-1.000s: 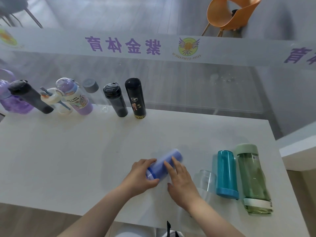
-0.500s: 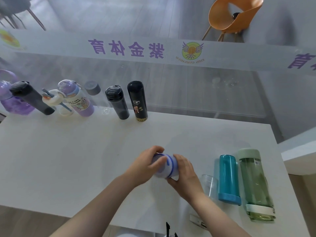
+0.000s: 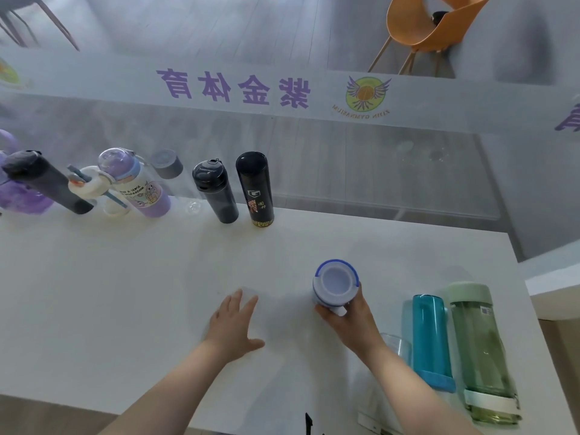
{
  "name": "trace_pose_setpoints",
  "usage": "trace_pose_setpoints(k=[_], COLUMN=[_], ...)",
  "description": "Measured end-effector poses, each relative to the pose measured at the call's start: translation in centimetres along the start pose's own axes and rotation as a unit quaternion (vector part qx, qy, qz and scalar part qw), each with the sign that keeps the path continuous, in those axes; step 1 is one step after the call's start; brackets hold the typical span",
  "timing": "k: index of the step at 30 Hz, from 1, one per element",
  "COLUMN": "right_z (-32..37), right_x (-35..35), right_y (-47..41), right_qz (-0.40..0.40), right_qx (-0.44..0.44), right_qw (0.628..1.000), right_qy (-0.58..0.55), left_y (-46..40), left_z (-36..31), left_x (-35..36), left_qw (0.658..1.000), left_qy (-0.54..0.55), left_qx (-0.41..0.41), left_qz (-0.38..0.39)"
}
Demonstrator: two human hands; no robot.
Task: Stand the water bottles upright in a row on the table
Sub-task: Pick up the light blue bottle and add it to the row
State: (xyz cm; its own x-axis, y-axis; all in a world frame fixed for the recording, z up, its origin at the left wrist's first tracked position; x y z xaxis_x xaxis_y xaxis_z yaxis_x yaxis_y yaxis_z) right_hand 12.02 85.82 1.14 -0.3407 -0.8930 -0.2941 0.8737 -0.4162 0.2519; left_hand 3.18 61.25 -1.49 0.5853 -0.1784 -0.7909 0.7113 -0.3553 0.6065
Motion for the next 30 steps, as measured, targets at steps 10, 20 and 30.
trace_pose_setpoints(k=[10,20,30], right_z=[3.2,6.3,7.1], right_x=[2.0,4.2,5.8], right_y=[-8.0,-15.6,-18.0], right_qz=[-0.014,-0.037,-0.056], right_qx=[-0.021,-0.031,-0.021], right_qw=[1.000,0.999,0.998], right_qy=[0.009,0.010,-0.020], left_y=[-0.8,-0.8,-0.9], left_z=[-0.4,-0.6,-0.3], left_x=[1.1,1.4,1.6], left_qw=[0.999,0.998,0.997], left_qy=[-0.048,-0.064,-0.077], left_qx=[-0.007,0.004,0.020], left_qz=[0.000,0.010,0.012])
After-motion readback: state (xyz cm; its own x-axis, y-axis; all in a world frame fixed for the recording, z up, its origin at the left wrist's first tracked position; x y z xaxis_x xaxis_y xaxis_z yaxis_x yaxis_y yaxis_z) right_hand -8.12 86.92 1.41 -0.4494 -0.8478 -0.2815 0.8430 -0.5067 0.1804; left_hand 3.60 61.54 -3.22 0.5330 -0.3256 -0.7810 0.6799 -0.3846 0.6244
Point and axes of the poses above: each hand's wrist, its own y-axis away from the middle knuckle, its own x-axis out of the palm, z = x × y, the point moved 5 cm from there along -y, towards the middle knuckle, and after that the axes turned 3 degrees about -y, right-handed, at the moved point
